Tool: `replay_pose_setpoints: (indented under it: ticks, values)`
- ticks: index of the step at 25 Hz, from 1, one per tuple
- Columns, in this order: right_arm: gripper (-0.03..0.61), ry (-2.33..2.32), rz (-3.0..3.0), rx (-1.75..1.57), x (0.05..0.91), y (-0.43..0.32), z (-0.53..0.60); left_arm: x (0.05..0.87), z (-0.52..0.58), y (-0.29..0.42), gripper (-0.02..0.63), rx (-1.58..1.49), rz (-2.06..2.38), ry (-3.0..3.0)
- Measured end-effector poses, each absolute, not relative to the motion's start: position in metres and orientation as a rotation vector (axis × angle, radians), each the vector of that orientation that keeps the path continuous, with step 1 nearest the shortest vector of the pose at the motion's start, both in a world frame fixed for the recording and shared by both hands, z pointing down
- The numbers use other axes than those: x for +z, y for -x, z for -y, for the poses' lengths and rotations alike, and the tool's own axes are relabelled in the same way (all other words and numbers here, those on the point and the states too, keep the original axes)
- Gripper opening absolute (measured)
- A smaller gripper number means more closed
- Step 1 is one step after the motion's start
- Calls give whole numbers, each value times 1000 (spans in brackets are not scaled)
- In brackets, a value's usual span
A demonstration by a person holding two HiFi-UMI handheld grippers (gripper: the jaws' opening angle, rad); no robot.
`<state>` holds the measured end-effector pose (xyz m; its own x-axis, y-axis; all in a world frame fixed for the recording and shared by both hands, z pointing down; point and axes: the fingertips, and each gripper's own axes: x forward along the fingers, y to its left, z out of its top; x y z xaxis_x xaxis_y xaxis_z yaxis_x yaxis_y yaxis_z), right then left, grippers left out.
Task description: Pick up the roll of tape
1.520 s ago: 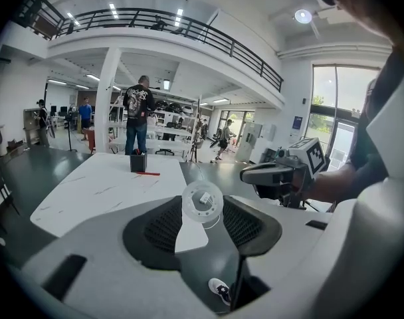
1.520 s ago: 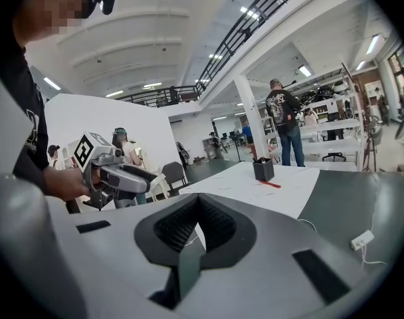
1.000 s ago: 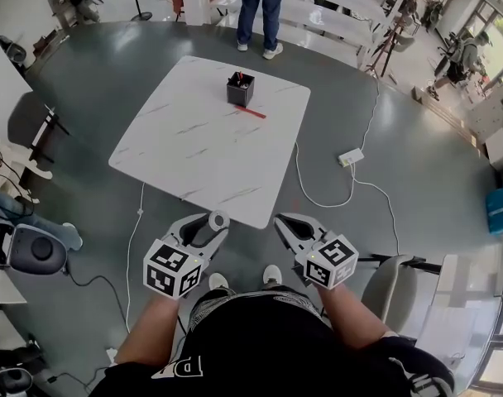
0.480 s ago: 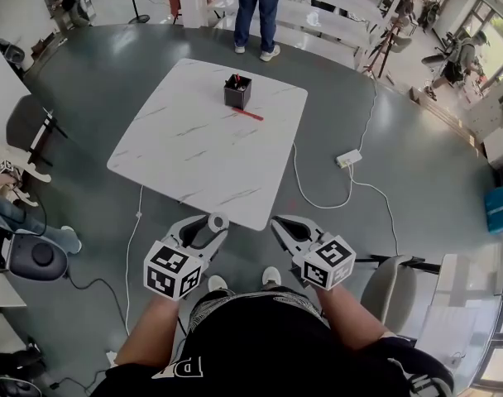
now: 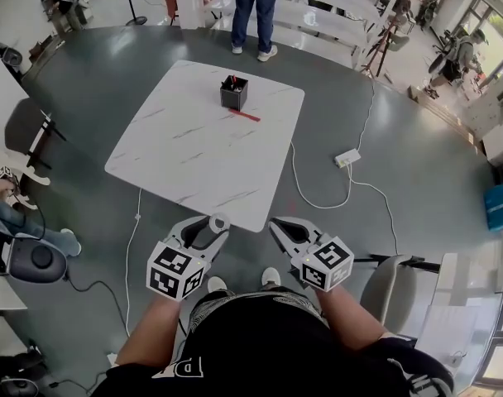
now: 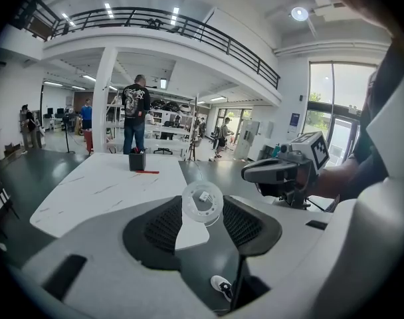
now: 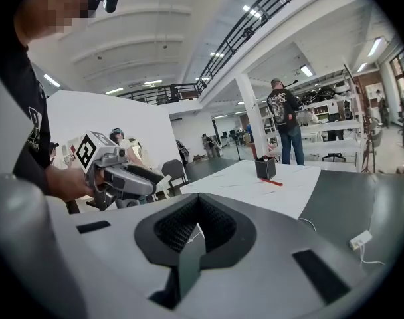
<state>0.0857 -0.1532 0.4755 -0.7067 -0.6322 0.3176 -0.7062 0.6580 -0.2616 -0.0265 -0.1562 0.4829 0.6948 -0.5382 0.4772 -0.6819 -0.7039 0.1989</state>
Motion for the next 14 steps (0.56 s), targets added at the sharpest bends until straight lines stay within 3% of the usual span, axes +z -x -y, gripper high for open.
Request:
replay_pose_setpoints:
  ticks: [14]
  values:
    - [3,-1080,2670,552,476,-85,154,482,153,25,202,584,955,-2558]
